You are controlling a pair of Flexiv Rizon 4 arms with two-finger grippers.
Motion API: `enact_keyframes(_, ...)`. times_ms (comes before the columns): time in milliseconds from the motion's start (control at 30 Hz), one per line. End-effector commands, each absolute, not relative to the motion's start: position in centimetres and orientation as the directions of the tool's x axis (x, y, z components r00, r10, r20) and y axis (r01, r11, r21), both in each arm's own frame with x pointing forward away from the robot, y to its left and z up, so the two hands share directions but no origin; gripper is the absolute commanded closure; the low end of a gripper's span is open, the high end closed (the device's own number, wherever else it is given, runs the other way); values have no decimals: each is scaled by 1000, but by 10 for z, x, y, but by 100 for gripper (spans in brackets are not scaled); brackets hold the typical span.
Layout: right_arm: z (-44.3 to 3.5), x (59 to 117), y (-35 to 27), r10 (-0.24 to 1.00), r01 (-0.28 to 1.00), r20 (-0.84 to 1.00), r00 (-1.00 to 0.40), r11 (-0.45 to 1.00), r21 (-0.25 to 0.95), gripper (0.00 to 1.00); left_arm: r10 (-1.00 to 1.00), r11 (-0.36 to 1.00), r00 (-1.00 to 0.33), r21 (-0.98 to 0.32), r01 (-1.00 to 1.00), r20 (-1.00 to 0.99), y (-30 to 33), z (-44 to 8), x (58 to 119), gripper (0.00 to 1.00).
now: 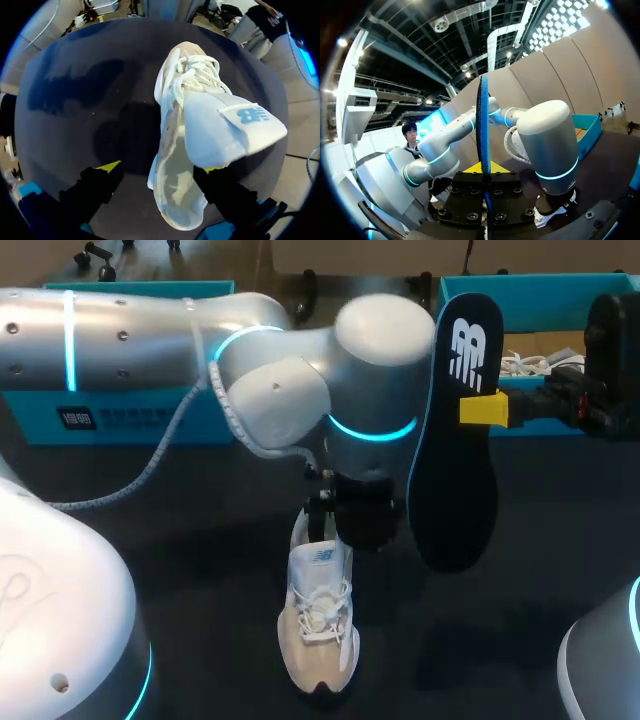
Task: Take the shoe out of the shoebox, open the shoe tongue, remove and reinsert the insole, then place the shoe into the shoebox
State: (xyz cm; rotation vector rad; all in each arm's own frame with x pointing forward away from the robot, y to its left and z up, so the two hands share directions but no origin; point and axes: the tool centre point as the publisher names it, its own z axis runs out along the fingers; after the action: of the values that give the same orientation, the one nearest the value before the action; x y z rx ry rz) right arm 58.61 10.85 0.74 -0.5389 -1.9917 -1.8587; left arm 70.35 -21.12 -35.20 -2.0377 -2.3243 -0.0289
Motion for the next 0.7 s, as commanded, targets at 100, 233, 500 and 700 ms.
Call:
enact_keyframes(100, 6, 587, 111, 31, 509, 508, -861, 62, 858, 100, 939, 216, -213, -19, 976, -270, -177, -311, 714, 0)
enact_keyframes(233, 6, 587, 111, 31, 509, 508, -861, 62, 858, 100, 869, 231, -216, -20, 973, -445, -169, -288, 720, 0)
enact_keyframes(500, 6, 587, 111, 31, 509, 508, -861, 62, 858, 100, 671, 199, -115, 28, 980, -732, -163, -243, 725, 0)
enact_keyframes(700, 6, 587, 111, 31, 509, 508, -861, 62, 858, 100, 506, 202, -79, 29, 979, -859, -165, -218, 726, 0)
